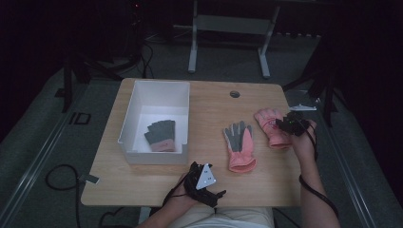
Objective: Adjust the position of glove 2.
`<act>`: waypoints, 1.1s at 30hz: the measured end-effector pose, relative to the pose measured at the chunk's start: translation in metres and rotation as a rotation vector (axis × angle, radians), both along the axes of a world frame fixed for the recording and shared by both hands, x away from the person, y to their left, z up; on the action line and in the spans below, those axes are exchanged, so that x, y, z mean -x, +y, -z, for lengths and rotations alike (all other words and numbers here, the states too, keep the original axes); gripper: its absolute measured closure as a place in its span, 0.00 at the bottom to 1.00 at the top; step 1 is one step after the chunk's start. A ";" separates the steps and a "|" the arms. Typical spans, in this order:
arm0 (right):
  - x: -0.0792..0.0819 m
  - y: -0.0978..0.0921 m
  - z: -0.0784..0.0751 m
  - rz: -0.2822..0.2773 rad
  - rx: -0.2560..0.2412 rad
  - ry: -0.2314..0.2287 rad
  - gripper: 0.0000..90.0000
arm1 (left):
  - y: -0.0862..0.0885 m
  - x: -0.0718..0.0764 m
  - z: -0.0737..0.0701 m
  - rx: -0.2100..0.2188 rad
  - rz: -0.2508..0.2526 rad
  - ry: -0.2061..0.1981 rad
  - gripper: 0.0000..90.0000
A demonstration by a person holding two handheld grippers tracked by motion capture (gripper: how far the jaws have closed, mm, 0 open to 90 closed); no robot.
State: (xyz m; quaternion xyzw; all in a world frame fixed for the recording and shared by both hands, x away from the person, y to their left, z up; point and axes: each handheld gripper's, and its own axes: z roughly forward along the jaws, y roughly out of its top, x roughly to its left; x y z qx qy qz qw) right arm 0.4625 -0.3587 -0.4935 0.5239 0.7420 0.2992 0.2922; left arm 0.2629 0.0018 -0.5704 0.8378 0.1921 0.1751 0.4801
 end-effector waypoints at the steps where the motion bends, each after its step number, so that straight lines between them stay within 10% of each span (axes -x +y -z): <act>1: -0.002 -0.001 0.001 0.001 -0.004 0.007 0.67 | 0.000 0.000 0.000 -0.001 0.000 -0.003 0.03; 17: -0.021 0.011 0.035 -0.006 0.057 0.116 0.81 | 0.000 0.001 0.000 0.000 0.006 -0.001 0.03; 33: 0.006 0.017 -0.003 0.010 0.008 0.080 0.97 | 0.001 0.001 -0.002 0.008 0.001 -0.004 0.03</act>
